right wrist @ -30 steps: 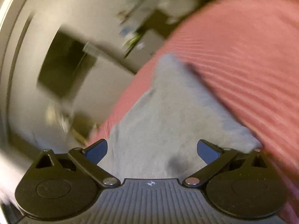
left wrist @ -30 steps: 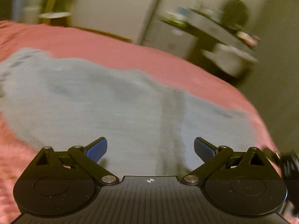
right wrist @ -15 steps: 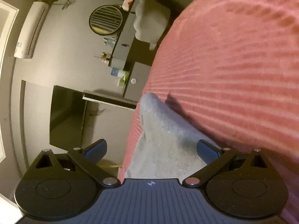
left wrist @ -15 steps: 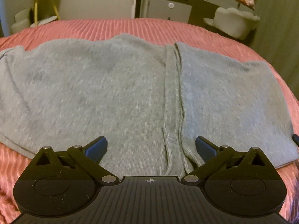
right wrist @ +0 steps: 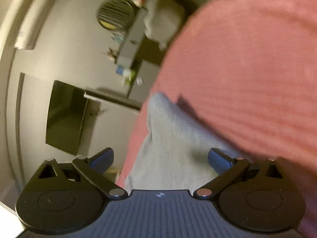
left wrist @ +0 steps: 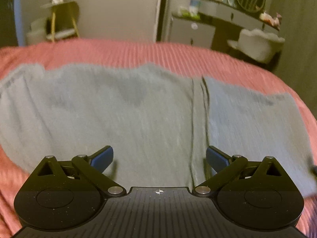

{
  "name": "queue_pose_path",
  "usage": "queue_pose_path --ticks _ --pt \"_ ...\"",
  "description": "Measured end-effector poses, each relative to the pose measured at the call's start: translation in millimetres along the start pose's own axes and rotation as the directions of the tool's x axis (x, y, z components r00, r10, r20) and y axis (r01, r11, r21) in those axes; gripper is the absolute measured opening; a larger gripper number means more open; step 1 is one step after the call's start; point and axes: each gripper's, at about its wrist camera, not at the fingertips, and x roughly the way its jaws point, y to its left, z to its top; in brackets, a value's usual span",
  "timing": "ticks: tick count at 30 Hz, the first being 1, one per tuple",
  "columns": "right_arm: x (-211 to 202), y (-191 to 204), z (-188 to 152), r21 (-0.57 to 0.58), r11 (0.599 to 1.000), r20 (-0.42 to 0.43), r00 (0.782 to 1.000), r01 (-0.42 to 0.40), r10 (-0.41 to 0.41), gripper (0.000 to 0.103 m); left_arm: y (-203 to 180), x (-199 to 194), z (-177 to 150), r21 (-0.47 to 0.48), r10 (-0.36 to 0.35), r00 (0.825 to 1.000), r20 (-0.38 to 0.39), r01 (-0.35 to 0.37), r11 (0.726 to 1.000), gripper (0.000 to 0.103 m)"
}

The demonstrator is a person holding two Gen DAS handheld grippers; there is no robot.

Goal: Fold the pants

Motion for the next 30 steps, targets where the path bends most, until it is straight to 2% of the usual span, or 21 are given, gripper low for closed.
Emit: queue_pose_path --ticks 1,4,7,9,10,12,13,14,15,17,19,30 --pt "-2 0 2 -0.011 1.0 0.029 1.0 0.003 -0.003 0.101 -3 0 7 0.014 0.002 1.0 0.025 -0.002 1.0 0.102" --pt "0 -13 5 0.052 0.999 0.045 0.999 -0.002 -0.001 0.102 -19 10 26 0.048 0.013 0.998 0.056 -0.016 0.999 0.102" --pt "7 -28 6 0.093 0.994 0.025 0.998 0.05 -0.052 0.102 -45 33 45 0.052 0.008 0.999 0.048 -0.01 0.999 0.102" --pt "13 -30 4 0.077 0.995 0.026 0.998 0.058 -0.06 0.102 -62 51 54 0.06 -0.025 0.999 0.026 0.023 0.998 0.102" --pt "15 -28 2 0.049 0.997 0.02 0.998 0.064 -0.065 0.102 -70 60 56 0.065 -0.016 1.0 0.02 0.015 0.998 0.102" --pt "20 -23 -2 -0.016 0.996 0.01 0.996 0.085 -0.085 0.102 -87 78 59 0.116 0.06 0.998 0.021 -0.062 0.991 0.103" --pt "25 -19 -4 -0.051 0.994 0.007 0.995 0.096 -0.096 0.102 -93 88 57 0.154 0.111 0.994 0.015 -0.112 0.982 0.103" --pt "28 -17 -5 -0.078 0.991 0.005 0.994 0.106 -0.105 0.102 -97 99 55 0.191 0.138 0.99 -0.009 -0.134 0.973 0.103" --pt "26 -17 -7 -0.094 0.989 0.005 0.994 0.111 -0.111 0.102 -97 105 52 0.198 0.135 0.991 -0.021 -0.129 0.972 0.103" --pt "28 -13 -7 -0.114 0.987 0.005 0.993 0.114 -0.114 0.103 -95 104 48 0.18 0.127 0.992 0.009 -0.127 0.976 0.103" --pt "28 -15 -8 -0.122 0.986 0.01 0.994 0.114 -0.113 0.103 -94 102 46 0.202 0.122 0.992 0.024 -0.124 0.971 0.103" --pt "28 -12 -12 -0.209 0.971 0.012 0.993 0.115 -0.115 0.103 -68 94 48 0.141 0.045 0.999 -0.012 -0.043 0.989 0.103"
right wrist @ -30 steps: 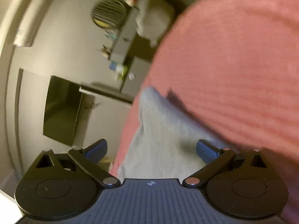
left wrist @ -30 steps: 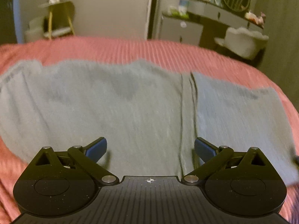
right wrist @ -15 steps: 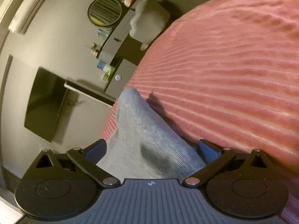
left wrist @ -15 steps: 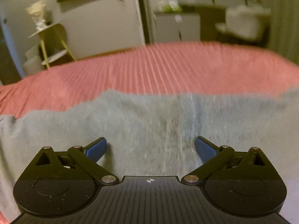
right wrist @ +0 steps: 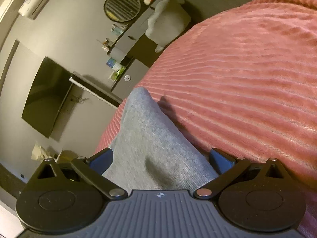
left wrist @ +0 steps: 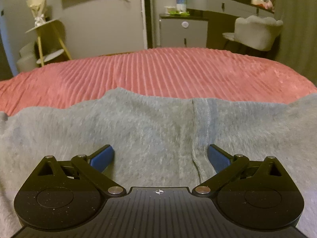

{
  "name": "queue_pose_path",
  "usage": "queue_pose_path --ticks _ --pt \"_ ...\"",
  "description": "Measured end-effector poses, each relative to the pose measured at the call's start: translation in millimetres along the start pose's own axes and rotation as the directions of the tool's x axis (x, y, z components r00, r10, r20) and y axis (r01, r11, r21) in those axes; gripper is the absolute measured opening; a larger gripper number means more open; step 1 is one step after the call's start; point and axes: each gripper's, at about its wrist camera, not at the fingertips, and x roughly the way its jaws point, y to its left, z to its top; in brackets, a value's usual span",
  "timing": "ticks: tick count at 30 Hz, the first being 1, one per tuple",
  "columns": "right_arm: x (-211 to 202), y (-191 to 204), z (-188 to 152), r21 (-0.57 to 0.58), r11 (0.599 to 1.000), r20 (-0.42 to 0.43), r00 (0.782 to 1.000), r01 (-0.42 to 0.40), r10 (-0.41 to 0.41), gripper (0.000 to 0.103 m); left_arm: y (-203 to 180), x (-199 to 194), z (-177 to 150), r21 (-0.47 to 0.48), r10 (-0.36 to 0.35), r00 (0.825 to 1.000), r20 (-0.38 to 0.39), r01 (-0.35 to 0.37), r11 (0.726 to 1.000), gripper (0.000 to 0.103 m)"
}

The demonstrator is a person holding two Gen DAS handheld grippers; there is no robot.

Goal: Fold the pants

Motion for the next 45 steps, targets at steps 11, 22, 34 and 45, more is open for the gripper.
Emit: queue_pose_path --ticks 11,22,34,45 --pt "2 13 -7 -0.124 0.991 -0.021 0.999 0.043 -0.046 0.103 139 -64 7 -0.285 0.078 0.996 -0.035 -0.085 0.955 0.102" --pt "10 44 -14 -0.343 0.926 -0.1 0.974 0.159 -0.204 0.103 208 -117 -59 -0.583 -0.086 0.991 0.1 0.128 0.803 0.102" --pt "61 161 -30 -0.806 0.507 0.205 0.948 0.305 -0.244 0.075 217 -101 -66 -0.617 -0.133 0.985 0.112 0.174 0.768 0.102" --pt "105 196 -99 -0.806 0.591 -0.146 0.957 0.031 -0.249 0.029 215 -92 -65 -0.591 -0.132 0.986 0.1 0.165 0.79 0.103"
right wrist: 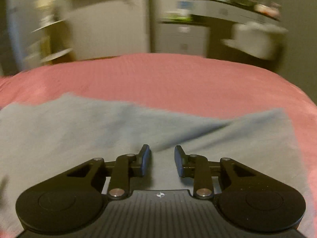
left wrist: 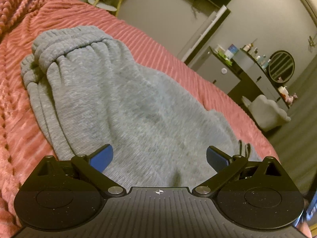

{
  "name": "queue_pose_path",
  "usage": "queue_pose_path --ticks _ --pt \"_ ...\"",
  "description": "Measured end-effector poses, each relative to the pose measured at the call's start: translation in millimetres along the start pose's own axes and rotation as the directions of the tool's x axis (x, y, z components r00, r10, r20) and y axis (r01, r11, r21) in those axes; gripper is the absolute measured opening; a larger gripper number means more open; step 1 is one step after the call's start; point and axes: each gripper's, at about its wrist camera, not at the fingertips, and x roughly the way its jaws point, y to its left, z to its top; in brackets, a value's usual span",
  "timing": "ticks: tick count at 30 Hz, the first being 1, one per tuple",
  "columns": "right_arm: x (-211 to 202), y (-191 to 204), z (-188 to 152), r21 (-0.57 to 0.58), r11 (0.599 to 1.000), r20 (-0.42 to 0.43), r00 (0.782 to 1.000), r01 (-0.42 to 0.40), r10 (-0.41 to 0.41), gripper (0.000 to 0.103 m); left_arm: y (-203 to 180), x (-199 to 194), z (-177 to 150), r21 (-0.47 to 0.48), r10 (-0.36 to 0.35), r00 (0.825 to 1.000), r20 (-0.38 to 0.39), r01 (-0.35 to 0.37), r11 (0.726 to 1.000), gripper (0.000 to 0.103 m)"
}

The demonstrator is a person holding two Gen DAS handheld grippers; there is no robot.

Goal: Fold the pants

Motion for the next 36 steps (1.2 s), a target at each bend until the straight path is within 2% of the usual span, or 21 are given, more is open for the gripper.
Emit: queue_pose_path --ticks 2,4,6,8,9,11,14,17,20,21,24,26,27,29,31,34,36 --pt "-21 11 -17 -0.009 0.998 0.012 0.998 -0.063 0.063 0.032 3 -2 0 -0.016 -0.015 1.0 0.003 0.015 1.0 0.103" --pt "-44 18 -40 -0.044 0.998 0.045 0.997 -0.055 0.057 0.034 11 -5 1 -0.06 -0.05 0.999 0.012 0.05 0.997 0.103" --pt "-65 13 -65 -0.031 0.998 0.077 0.995 -0.057 0.059 0.04 19 -9 2 -0.112 -0.084 0.996 0.021 0.086 0.99 0.103" --pt "-80 5 -81 -0.011 0.999 0.092 0.995 -0.039 0.04 0.06 27 -14 5 -0.149 -0.113 0.993 0.022 0.115 0.982 0.103" --pt "-87 0 -82 0.006 1.0 0.092 0.996 -0.021 0.02 0.065 29 -17 9 -0.158 -0.123 0.992 0.016 0.124 0.98 0.103" --pt "-93 -17 -81 0.06 0.998 0.06 0.998 -0.004 0.001 0.082 37 -24 17 -0.185 -0.133 0.991 0.022 0.135 0.973 0.103" --pt "-92 -32 -90 0.144 0.989 0.014 0.999 0.029 -0.032 0.094 52 -31 29 -0.213 -0.152 0.987 0.046 0.158 0.964 0.103" --pt "-85 -35 -99 0.165 0.986 0.04 0.999 0.012 -0.018 0.103 69 -34 38 -0.223 -0.146 0.988 0.053 0.154 0.963 0.103" --pt "-77 -35 -106 0.163 0.987 0.063 0.998 0.004 -0.015 0.103 89 -31 43 -0.241 -0.177 0.983 0.046 0.183 0.953 0.103" --pt "-76 -36 -105 0.161 0.987 0.069 0.998 0.001 -0.012 0.103 96 -29 45 -0.267 -0.204 0.978 0.046 0.209 0.941 0.103" --pt "-77 -34 -106 0.153 0.988 0.085 0.996 -0.006 -0.008 0.103 122 -28 47 -0.39 -0.28 0.958 0.06 0.281 0.877 0.102" --pt "-74 -35 -104 0.151 0.989 0.093 0.996 -0.008 -0.006 0.103 134 -31 48 -0.436 -0.283 0.955 0.084 0.291 0.852 0.102" --pt "-74 -35 -105 0.151 0.989 0.096 0.995 -0.01 -0.005 0.103 139 -34 48 -0.446 -0.241 0.967 0.085 0.253 0.858 0.102" --pt "-71 -36 -103 0.15 0.989 0.101 0.995 -0.012 -0.003 0.103 146 -33 49 -0.441 -0.204 0.976 0.082 0.219 0.871 0.102" --pt "-70 -36 -103 0.149 0.989 0.105 0.994 -0.013 -0.003 0.103 150 -28 48 -0.454 -0.217 0.973 0.078 0.228 0.861 0.102" --pt "-68 -36 -103 0.146 0.989 0.112 0.994 -0.014 -0.003 0.103 149 -23 49 -0.445 -0.202 0.978 0.056 0.206 0.871 0.1" --pt "-67 -36 -103 0.146 0.989 0.114 0.993 -0.016 -0.001 0.103 150 -26 48 -0.455 -0.198 0.978 0.064 0.205 0.867 0.099"
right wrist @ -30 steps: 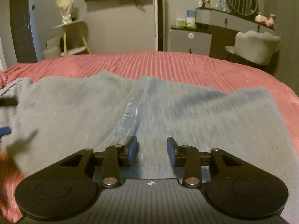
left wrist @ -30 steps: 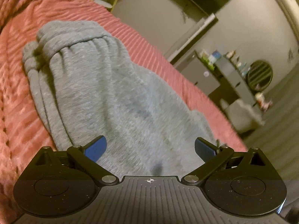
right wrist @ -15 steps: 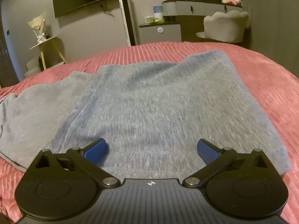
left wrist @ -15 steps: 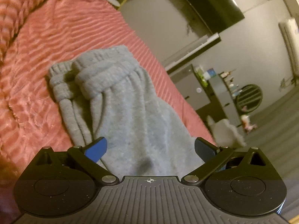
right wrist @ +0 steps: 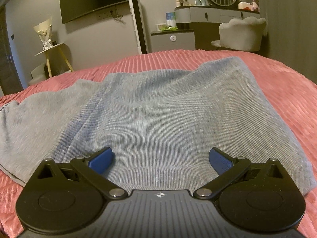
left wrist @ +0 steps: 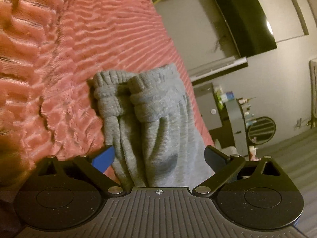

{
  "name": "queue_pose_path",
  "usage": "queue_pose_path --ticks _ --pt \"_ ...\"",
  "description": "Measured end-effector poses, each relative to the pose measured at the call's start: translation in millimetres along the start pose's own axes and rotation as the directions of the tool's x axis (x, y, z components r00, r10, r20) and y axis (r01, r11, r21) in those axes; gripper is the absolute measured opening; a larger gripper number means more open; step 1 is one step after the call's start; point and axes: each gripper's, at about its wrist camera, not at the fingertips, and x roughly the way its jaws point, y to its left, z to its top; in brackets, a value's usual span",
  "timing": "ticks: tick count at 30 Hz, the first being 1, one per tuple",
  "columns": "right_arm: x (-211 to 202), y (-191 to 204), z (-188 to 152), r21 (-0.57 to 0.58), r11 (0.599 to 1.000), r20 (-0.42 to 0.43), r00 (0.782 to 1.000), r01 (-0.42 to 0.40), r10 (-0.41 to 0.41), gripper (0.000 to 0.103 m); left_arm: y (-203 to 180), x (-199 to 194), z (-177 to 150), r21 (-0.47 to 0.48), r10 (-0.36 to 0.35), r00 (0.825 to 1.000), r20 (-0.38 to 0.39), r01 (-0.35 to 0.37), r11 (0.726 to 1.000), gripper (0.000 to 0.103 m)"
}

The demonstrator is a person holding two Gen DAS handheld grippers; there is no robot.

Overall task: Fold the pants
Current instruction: 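Grasp the grey waistband with the left gripper and lift it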

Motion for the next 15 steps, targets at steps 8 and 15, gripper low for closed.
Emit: queue_pose_path --ticks 8,15 --pt "1 0 0 -0.001 1.0 0.003 1.0 0.0 0.0 0.103 -1 8 2 0.021 0.023 1.0 0.01 -0.024 1.0 0.091" --pt "2 2 1 -0.005 1.0 0.009 1.0 0.003 -0.003 0.103 -4 24 7 0.11 -0.092 0.995 0.038 0.087 0.99 0.082"
